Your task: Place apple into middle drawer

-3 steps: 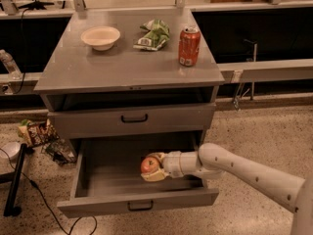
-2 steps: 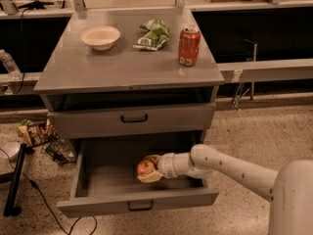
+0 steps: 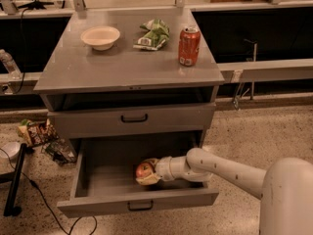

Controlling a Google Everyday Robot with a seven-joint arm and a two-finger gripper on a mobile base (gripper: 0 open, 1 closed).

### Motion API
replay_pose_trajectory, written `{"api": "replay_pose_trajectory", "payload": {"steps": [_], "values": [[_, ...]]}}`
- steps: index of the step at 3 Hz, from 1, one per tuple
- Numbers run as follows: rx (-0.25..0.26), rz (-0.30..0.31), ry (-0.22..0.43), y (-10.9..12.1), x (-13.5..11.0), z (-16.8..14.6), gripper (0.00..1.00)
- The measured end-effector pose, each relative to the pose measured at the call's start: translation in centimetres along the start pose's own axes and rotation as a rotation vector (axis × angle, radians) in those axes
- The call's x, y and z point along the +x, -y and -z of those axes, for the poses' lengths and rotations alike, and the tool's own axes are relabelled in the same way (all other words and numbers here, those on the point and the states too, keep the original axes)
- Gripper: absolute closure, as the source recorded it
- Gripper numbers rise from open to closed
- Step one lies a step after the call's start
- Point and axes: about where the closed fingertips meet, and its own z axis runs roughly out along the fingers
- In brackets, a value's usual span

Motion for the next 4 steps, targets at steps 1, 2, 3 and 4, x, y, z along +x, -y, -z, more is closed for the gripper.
{"api": "replay_pose_trajectory", "payload": {"steps": [1, 2, 3, 4], "values": [[0.022, -0.017, -0.012, 0.0, 0.6, -0.1, 0.59], [0.04, -0.034, -0.017, -0.4, 0.9, 0.1, 0.35], [0.057, -0.054, -0.021, -0.8, 1.1, 0.5, 0.13], [0.068, -0.072, -0.029, -1.3, 1.2, 0.8, 0.0]]}}
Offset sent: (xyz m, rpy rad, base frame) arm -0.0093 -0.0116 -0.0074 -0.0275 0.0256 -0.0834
